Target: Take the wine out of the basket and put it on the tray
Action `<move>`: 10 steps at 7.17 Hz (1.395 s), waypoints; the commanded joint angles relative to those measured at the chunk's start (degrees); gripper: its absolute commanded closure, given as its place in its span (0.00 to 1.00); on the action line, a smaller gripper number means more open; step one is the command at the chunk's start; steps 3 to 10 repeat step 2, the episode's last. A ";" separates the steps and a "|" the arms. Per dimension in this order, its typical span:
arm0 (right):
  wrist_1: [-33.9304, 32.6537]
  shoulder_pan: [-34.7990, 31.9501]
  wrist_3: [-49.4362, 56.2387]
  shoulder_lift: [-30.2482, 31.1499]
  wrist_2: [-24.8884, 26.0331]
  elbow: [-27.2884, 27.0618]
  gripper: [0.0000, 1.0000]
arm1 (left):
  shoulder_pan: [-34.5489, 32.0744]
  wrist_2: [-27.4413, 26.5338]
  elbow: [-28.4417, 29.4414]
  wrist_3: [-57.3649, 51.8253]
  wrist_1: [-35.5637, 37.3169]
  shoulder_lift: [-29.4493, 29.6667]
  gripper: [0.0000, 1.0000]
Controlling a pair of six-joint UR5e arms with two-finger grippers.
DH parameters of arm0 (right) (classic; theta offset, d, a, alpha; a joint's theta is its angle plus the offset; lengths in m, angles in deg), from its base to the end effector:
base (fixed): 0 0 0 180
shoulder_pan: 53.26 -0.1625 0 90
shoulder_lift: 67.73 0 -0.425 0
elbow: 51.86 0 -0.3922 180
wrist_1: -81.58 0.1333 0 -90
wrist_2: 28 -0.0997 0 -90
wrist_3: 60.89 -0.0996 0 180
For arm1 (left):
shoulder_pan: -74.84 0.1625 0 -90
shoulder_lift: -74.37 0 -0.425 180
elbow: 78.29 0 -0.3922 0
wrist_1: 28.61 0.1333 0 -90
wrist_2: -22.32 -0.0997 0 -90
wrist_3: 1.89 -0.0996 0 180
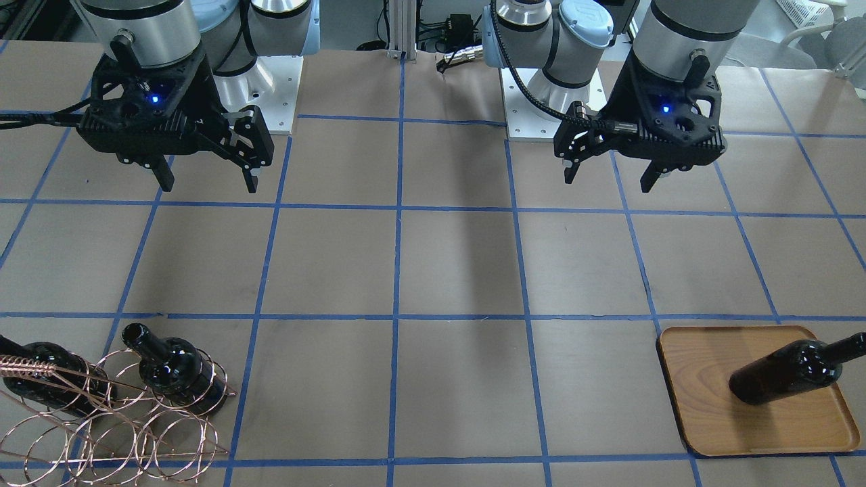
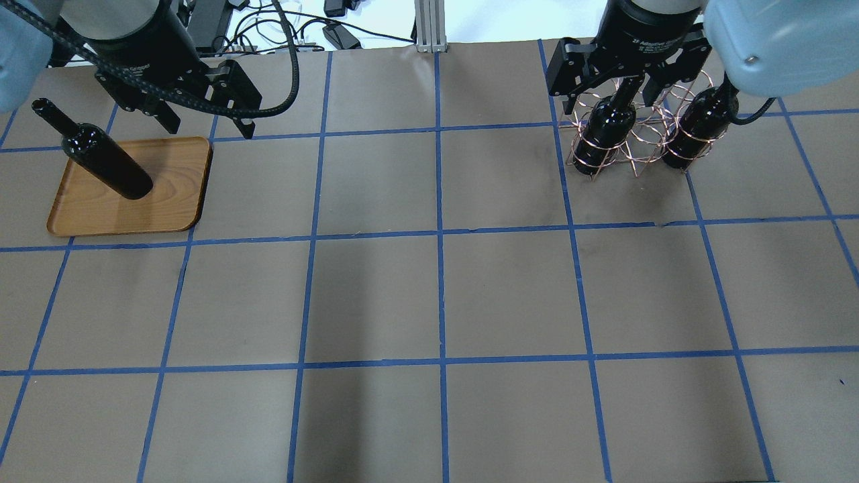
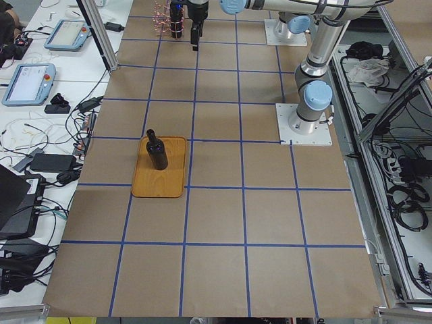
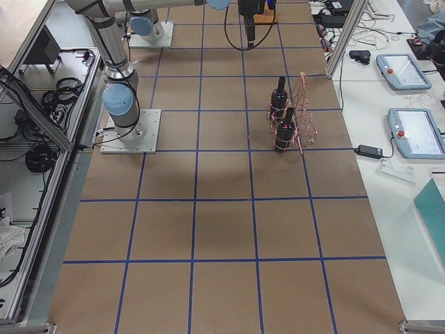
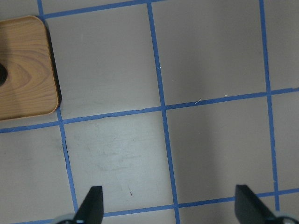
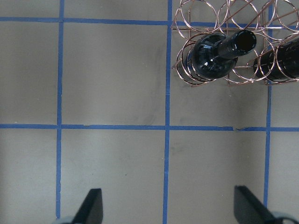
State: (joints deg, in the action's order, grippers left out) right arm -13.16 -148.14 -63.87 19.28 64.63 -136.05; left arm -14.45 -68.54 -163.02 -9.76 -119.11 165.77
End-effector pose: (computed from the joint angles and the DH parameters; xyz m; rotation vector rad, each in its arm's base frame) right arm 0.1730 -0.5130 0.5207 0.0467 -3.0975 0.2091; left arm -0.1255 -0.5087 0.5203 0.1942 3.1149 -0.0898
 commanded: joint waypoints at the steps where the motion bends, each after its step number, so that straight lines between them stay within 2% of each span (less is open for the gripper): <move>1: -0.01 0.05 -0.10 0.00 0.00 0.00 0.00 | 0.00 -0.01 -0.09 -0.04 0.06 -0.17 0.00; 10: -0.01 -0.04 -0.01 0.09 0.00 0.00 0.00 | 0.00 0.07 -0.09 -0.13 0.15 -0.26 0.00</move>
